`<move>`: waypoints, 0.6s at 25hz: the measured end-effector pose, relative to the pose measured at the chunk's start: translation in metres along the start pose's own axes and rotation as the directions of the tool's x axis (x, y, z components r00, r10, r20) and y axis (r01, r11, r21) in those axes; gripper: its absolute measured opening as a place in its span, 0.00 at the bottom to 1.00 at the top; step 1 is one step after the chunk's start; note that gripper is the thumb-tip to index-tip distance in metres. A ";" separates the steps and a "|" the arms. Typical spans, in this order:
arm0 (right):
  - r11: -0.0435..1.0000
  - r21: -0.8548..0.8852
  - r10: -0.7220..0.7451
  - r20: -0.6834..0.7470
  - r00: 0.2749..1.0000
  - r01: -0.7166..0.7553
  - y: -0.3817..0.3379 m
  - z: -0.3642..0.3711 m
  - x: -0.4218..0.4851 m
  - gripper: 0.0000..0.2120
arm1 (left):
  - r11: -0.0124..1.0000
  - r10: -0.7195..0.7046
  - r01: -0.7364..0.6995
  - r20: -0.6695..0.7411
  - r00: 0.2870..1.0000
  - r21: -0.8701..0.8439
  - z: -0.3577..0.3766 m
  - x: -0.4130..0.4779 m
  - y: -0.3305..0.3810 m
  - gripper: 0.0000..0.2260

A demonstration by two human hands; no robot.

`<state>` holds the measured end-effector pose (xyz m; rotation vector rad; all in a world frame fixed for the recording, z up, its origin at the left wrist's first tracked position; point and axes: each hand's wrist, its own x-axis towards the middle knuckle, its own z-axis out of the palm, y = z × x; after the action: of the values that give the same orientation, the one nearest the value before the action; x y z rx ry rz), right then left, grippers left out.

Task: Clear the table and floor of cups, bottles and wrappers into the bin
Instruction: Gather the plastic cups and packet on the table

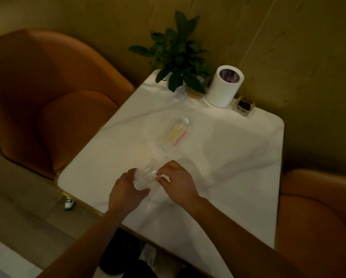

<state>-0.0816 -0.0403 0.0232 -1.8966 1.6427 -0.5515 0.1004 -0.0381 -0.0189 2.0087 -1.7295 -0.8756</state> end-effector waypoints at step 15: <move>0.735 0.553 0.411 0.095 0.907 -0.392 0.018 -0.021 -0.051 0.29 | 0.938 0.344 -0.344 0.010 0.939 -0.043 0.026 -0.020 0.060 0.28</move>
<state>-0.1169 0.0055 0.0295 -1.0649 1.6127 -0.7784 0.0370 -0.0271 0.0032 1.6047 -1.9751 -0.8018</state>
